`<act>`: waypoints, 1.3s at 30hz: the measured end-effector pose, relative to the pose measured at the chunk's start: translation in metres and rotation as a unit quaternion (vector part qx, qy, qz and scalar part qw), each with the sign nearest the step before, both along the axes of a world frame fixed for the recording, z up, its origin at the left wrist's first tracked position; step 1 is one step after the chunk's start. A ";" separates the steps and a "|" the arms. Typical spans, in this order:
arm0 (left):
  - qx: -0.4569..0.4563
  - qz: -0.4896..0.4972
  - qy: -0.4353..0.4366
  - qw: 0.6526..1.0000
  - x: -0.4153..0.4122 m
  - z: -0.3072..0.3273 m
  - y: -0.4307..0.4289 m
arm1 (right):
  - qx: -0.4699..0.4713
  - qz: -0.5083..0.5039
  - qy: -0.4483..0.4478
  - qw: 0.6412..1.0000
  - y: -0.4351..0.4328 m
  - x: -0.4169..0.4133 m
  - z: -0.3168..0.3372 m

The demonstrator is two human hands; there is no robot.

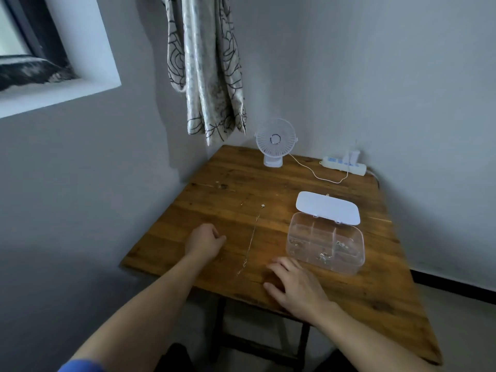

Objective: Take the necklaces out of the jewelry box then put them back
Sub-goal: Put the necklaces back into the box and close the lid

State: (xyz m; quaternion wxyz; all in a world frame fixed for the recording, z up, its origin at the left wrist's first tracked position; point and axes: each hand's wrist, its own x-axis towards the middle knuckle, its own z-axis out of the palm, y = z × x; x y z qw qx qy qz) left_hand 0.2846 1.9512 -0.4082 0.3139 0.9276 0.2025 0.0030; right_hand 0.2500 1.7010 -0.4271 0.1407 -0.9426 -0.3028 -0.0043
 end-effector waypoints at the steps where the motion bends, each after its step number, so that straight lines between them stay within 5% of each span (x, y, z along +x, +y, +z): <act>1: 0.008 -0.006 0.002 1.000 0.004 0.000 -0.002 | -0.005 -0.003 0.000 1.000 0.003 0.004 -0.005; 11: 0.008 0.036 0.125 0.991 0.053 0.001 -0.008 | 0.016 -0.019 -0.018 1.000 0.004 0.013 -0.021; 19: 0.068 -0.076 0.135 0.985 0.050 0.007 -0.015 | 0.031 -0.019 -0.026 0.999 0.003 0.013 -0.022; 24: -0.154 -0.031 -0.014 0.988 0.032 0.033 -0.018 | 0.023 -0.018 -0.029 0.999 0.003 0.012 -0.020; 29: -0.245 -0.036 -0.108 0.963 0.026 0.080 -0.034 | 0.038 -0.019 -0.008 0.999 0.002 0.009 -0.015; 35: -0.393 -0.041 -0.151 0.906 0.020 0.110 -0.074 | 0.093 -0.057 0.005 0.994 -0.038 -0.007 0.008; 39: -0.413 -0.059 -0.147 0.897 0.020 0.121 -0.110 | 0.119 -0.145 0.000 0.982 -0.093 -0.017 0.013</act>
